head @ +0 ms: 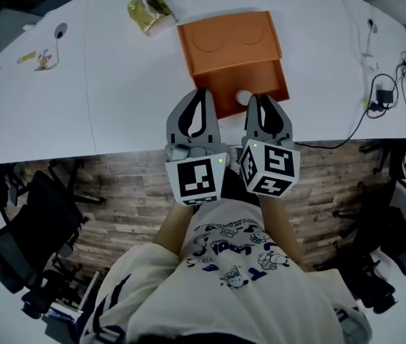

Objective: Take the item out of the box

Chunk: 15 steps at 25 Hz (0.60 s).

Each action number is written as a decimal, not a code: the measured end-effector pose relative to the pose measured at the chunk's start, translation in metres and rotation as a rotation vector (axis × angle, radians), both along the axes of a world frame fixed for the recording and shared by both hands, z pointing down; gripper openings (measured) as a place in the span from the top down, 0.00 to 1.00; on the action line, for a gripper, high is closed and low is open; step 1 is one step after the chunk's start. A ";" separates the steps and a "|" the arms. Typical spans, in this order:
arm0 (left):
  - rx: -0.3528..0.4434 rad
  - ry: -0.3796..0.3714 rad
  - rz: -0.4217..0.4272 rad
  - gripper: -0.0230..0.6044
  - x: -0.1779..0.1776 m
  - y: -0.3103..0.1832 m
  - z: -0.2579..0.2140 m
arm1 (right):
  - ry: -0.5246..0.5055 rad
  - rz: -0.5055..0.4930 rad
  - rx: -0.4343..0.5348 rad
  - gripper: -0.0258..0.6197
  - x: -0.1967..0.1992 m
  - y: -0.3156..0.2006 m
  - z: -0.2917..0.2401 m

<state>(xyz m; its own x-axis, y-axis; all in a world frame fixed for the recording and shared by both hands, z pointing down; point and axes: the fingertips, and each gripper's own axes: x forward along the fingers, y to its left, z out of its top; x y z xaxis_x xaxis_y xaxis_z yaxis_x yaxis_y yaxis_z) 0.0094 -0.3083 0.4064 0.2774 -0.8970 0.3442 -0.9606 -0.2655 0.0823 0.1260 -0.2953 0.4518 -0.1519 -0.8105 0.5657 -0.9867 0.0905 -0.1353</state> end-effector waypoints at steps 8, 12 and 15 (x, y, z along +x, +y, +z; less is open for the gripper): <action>-0.048 0.023 -0.006 0.93 -0.002 -0.014 0.022 | 0.001 0.013 -0.052 0.87 -0.003 -0.009 0.019; -0.070 0.026 0.002 0.93 -0.002 -0.019 0.031 | -0.006 0.016 -0.084 0.84 -0.003 -0.011 0.029; -0.076 0.043 -0.005 0.93 -0.002 -0.024 0.036 | -0.015 0.014 -0.098 0.79 -0.005 -0.014 0.035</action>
